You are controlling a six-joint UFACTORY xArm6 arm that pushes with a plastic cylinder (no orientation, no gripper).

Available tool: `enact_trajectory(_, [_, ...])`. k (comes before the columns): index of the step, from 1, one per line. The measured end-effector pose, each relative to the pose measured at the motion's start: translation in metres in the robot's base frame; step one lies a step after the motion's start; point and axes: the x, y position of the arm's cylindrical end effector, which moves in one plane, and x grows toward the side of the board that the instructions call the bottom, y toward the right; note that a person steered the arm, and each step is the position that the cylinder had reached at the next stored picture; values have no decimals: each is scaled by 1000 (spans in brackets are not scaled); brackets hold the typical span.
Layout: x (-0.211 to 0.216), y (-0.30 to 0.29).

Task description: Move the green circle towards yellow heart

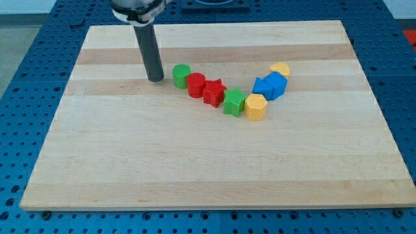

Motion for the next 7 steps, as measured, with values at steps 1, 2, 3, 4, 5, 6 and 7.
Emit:
enact_trajectory(1, [9,0])
enact_trajectory(2, [7,11])
enact_trajectory(3, [-11,48])
enact_trajectory(4, [-37,83])
enact_trajectory(5, [-50,101])
enact_trajectory(6, [-54,113])
enact_trajectory(7, [-51,102])
